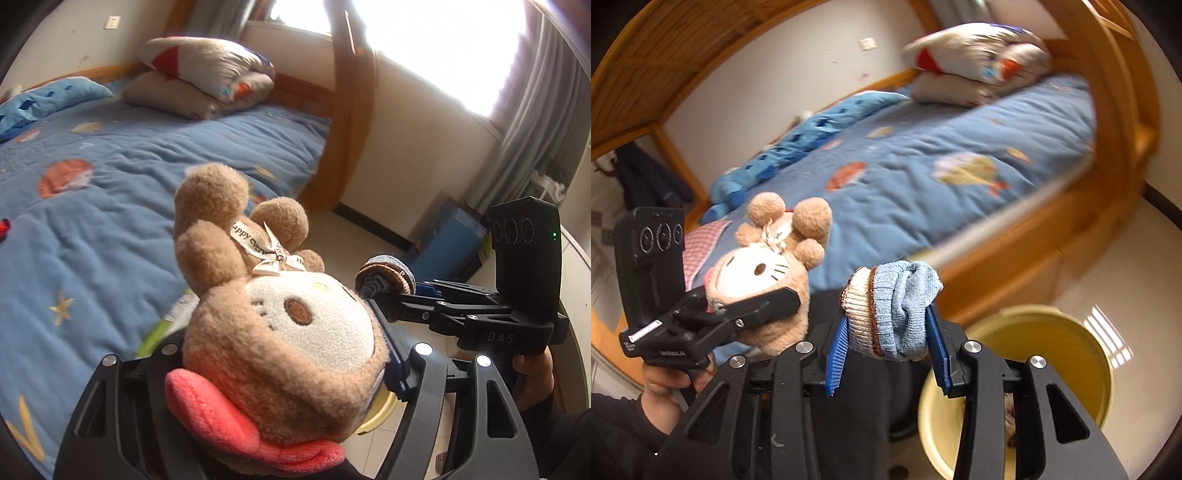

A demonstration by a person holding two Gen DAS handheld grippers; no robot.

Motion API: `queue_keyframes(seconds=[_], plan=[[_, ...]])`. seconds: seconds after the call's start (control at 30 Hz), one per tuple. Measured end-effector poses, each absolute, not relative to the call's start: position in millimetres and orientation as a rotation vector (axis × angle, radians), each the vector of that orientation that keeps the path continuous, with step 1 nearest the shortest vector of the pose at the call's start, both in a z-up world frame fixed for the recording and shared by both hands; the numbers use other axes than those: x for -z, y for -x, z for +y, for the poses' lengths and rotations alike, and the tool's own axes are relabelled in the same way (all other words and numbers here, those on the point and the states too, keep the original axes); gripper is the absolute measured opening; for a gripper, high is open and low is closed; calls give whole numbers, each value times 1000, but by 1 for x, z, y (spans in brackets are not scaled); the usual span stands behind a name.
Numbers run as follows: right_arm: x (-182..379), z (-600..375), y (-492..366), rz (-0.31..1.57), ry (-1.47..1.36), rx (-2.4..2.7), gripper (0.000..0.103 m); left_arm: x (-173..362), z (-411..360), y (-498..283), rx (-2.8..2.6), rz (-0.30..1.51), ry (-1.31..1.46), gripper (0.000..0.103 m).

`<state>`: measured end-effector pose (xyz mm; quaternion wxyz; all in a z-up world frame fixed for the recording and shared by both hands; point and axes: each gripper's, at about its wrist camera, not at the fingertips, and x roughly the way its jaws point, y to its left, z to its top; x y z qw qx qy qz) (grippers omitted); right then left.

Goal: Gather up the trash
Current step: 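Carry the bear and sock in both grippers to the yellow bucket, then open both grippers to drop the sock and bear into the bucket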

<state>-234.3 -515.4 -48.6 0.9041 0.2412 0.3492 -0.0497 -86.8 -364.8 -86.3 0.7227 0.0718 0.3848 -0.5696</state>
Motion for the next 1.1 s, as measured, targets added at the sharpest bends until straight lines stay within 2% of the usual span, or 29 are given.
queue_keyframes(seconds=[0.17, 0.2, 0.27, 0.3, 0.87, 0.97, 1.03, 1.1], plan=[[66, -529, 263, 752, -516, 182, 40, 102, -390, 105, 1298, 894, -211, 72], [70, -531, 267, 762, -514, 197, 45, 106, -393, 108, 1307, 905, -220, 72], [79, -537, 274, 791, -497, 250, 67, 111, -397, 113, 1314, 915, -238, 72], [83, -539, 276, 813, -473, 298, 83, 115, -400, 115, 1316, 923, -250, 72], [84, -588, 347, 723, -620, 430, 82, 164, -479, 164, 1435, 1033, -424, 72], [86, -593, 354, 723, -632, 445, 82, 166, -487, 173, 1465, 1034, -429, 78], [88, -595, 355, 727, -637, 449, 82, 168, -490, 175, 1446, 1043, -421, 93], [89, -596, 355, 728, -642, 444, 82, 169, -490, 175, 1441, 1055, -412, 93]])
